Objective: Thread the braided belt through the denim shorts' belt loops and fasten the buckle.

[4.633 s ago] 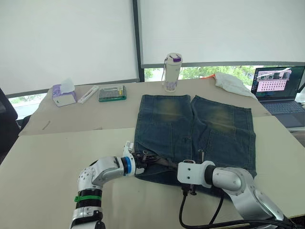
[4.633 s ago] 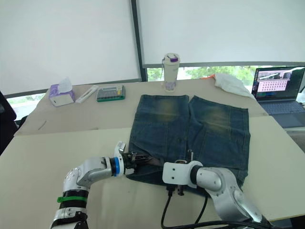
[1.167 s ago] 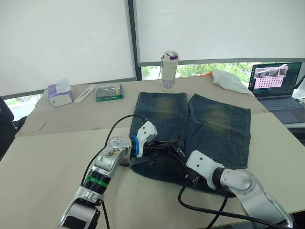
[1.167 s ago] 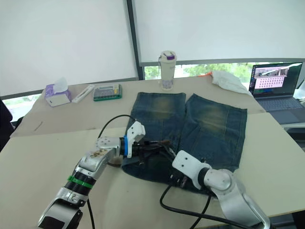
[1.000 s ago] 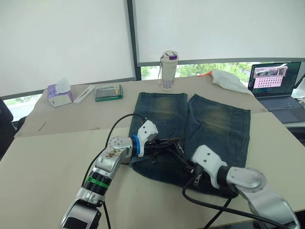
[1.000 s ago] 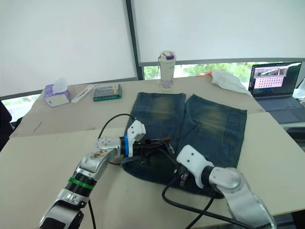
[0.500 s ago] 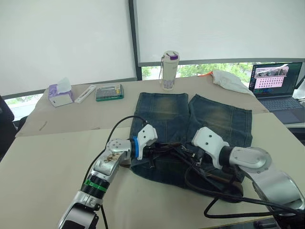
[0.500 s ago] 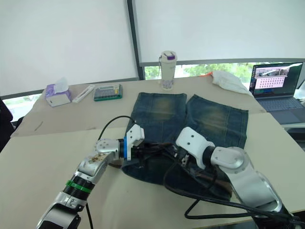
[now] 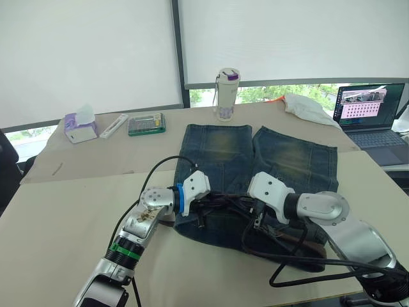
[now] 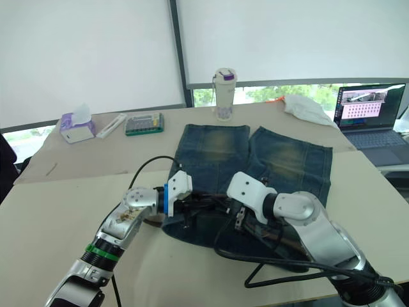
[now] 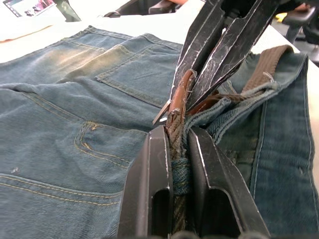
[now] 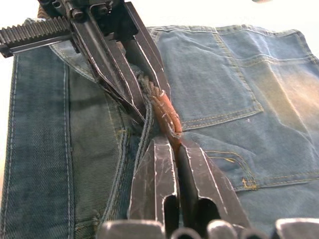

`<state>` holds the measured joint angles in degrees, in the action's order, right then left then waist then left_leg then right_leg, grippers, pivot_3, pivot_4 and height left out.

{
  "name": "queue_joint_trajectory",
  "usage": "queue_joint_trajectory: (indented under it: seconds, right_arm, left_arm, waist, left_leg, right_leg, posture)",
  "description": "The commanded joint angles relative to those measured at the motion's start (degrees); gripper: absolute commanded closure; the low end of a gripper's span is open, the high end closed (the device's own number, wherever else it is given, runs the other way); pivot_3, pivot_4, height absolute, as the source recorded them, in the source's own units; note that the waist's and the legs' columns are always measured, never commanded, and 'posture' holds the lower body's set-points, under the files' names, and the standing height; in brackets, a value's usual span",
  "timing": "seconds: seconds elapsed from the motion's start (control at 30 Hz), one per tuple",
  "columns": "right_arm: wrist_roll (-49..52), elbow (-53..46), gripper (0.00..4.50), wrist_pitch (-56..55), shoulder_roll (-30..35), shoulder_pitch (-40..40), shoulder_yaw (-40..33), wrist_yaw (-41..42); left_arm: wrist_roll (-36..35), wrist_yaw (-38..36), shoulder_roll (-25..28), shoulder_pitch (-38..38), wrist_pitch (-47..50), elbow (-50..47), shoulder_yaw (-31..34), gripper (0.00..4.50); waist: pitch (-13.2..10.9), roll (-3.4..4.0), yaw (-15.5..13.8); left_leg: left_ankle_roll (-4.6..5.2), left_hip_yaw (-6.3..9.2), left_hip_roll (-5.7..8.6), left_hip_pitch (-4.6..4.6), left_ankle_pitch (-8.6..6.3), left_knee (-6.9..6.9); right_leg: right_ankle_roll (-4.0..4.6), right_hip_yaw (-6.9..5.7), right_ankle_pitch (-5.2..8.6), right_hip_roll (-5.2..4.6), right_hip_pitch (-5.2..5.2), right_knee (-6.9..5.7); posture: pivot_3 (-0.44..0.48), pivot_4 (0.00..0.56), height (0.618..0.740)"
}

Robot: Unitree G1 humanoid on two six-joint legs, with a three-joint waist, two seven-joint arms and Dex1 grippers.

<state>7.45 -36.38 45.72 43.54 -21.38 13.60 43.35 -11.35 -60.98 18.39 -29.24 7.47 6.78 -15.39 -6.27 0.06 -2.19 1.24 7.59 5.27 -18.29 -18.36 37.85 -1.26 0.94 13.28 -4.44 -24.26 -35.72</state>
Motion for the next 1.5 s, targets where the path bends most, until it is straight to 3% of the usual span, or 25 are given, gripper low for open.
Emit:
queue_joint_trajectory:
  seconds: [0.03,0.27,0.47,0.67,0.8,1.1,1.3,1.5]
  right_arm:
    - [-0.6,-2.0,4.50,-2.5,0.7,-1.3,-0.5,0.1]
    - [-2.7,-6.2,4.50,-3.9,6.1,4.0,-4.5,-0.4]
    - [-1.5,-10.9,4.50,-2.2,8.4,9.4,-11.7,-0.8]
    - [-0.8,-13.7,4.50,-0.4,12.0,16.5,-24.4,1.2]
    - [0.5,-14.3,4.50,-0.1,13.8,18.4,-29.5,3.1]
    - [3.8,-15.7,4.50,1.8,13.3,12.6,-21.7,1.4]
    - [4.5,-15.7,4.50,3.0,12.2,8.7,-17.6,-0.3]
    - [4.7,-16.4,4.50,4.0,11.9,8.0,-15.8,-1.5]
  left_arm:
    - [-2.3,-2.6,0.3,-0.2,0.2,-3.6,-0.3,3.45]
    - [-2.7,-2.0,2.0,0.0,1.5,-1.6,1.9,1.17]
    - [0.3,-2.9,4.4,1.9,-2.6,1.4,0.6,1.17]
    - [0.0,-2.3,3.8,1.6,-3.7,2.8,1.7,1.17]
    - [-3.6,-2.7,2.5,-0.3,0.1,-0.5,2.8,1.17]
    - [-3.9,-0.9,-2.7,-7.6,7.3,-5.3,-1.2,1.17]
    - [-1.8,-2.1,-3.4,-10.0,4.0,-2.9,-3.1,1.17]
    - [-2.5,-2.2,-3.9,-10.8,3.1,-1.4,-2.2,3.02]
  waist:
    - [0.0,0.00,0.0]
    - [0.0,0.00,0.0]
    - [0.0,0.03,-0.3]
    - [0.0,0.02,-0.5]
    - [0.0,0.01,-0.4]
    - [-0.1,-0.17,-0.1]
    - [-0.2,-0.30,-0.1]
    - [-0.2,-0.29,-0.2]
  left_leg:
    - [0.00,0.00,0.00,0.00,0.00,0.00]
    - [0.00,0.01,0.00,0.00,0.00,0.01]
    - [0.00,0.01,0.00,0.00,0.00,-0.01]
    - [0.04,-0.01,0.02,-0.02,-0.02,0.02]
    - [0.04,-0.04,0.00,-0.01,-0.02,0.02]
    - [0.07,-0.09,-0.01,0.00,-0.04,0.02]
    - [0.07,-0.11,-0.06,0.00,-0.04,0.02]
    - [0.07,-0.11,-0.04,-0.01,-0.04,0.02]
  right_leg:
    - [0.00,0.00,0.00,0.00,0.00,0.00]
    - [0.00,-0.01,0.00,0.00,0.00,0.01]
    - [0.00,-0.03,0.00,0.01,0.01,0.05]
    - [-0.01,-0.02,0.00,0.02,0.04,0.07]
    - [0.00,-0.01,0.00,0.02,0.05,0.05]
    - [-0.01,0.01,0.00,0.02,0.11,0.04]
    - [-0.01,0.04,0.00,0.02,0.07,0.06]
    - [-0.01,0.03,0.00,0.02,0.06,0.07]
  posture:
    - [0.000,0.150,0.740]
    - [0.000,0.150,0.740]
    - [0.000,0.150,0.740]
    - [0.000,0.150,0.740]
    - [0.000,0.150,0.740]
    - [0.000,0.150,0.740]
    - [0.000,0.150,0.740]
    - [0.000,0.150,0.740]
